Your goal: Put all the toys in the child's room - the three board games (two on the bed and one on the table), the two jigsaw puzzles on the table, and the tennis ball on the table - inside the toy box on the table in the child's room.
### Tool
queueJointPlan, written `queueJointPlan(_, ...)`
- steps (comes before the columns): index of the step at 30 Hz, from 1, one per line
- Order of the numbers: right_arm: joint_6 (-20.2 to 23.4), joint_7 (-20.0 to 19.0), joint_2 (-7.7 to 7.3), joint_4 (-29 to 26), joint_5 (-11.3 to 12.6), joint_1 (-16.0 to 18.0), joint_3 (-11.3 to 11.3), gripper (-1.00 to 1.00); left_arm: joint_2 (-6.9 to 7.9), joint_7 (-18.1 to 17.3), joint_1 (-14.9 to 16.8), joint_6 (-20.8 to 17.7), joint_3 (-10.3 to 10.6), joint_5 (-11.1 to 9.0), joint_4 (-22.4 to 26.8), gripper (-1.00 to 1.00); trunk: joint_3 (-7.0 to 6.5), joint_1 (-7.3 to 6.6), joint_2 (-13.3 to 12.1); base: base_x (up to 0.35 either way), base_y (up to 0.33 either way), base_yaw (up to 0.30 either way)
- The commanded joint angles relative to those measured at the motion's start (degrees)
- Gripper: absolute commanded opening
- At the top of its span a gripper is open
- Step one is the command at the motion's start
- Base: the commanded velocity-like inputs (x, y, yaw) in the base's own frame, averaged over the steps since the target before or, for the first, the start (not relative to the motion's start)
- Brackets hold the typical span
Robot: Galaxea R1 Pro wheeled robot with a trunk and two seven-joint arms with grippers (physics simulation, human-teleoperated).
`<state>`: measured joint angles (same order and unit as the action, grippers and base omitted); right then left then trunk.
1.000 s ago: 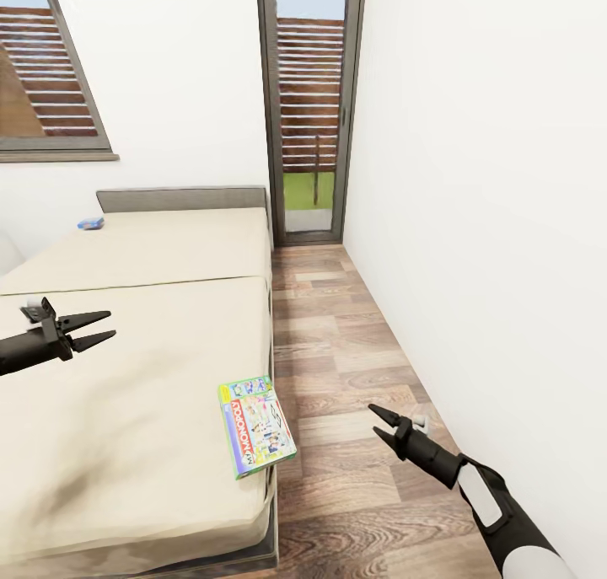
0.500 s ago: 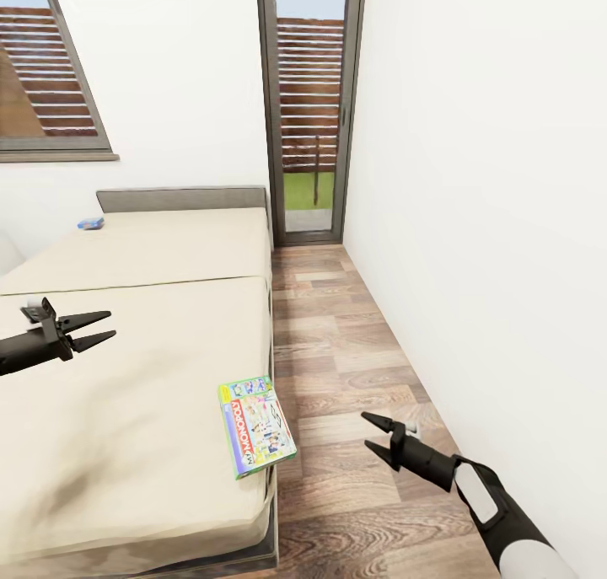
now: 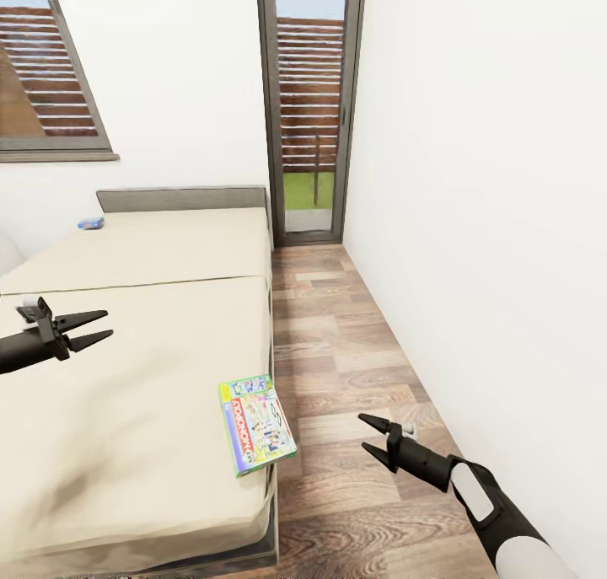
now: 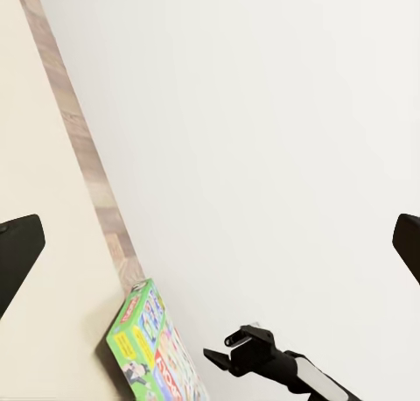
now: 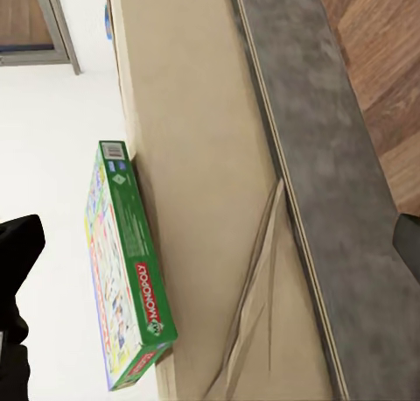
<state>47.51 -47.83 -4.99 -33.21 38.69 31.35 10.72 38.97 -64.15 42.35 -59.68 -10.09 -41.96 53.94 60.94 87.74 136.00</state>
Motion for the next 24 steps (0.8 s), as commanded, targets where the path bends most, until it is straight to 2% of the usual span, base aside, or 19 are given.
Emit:
queueJointPlan(1, 0.05, -0.14, 0.03, 0.01, -0.05, 0.03, 0.13, 1.0, 0.02, -0.18, 0.03, -0.26, -0.02, 0.04, -0.01, 1.0, 0.05, -0.02, 0.02, -0.139, 0.014, 0.0)
queueJointPlan(8, -3.0, -0.45, 0.03, -0.28, 0.01, -0.16, 0.09, 1.0, -0.04, -0.18, 0.02, -0.26, 0.06, 0.03, 0.02, 1.0, 0.05, -0.02, 0.02, -0.102, 0.024, 0.0)
queueJointPlan(24, -3.65, -0.58, 0.05, -0.45, -0.01, -0.49, 0.09, 1.0, -0.33, -0.18, 0.02, -0.26, 0.07, 0.1, 0.02, 1.0, 0.05, -0.02, 0.02, -0.092, 0.002, 0.0)
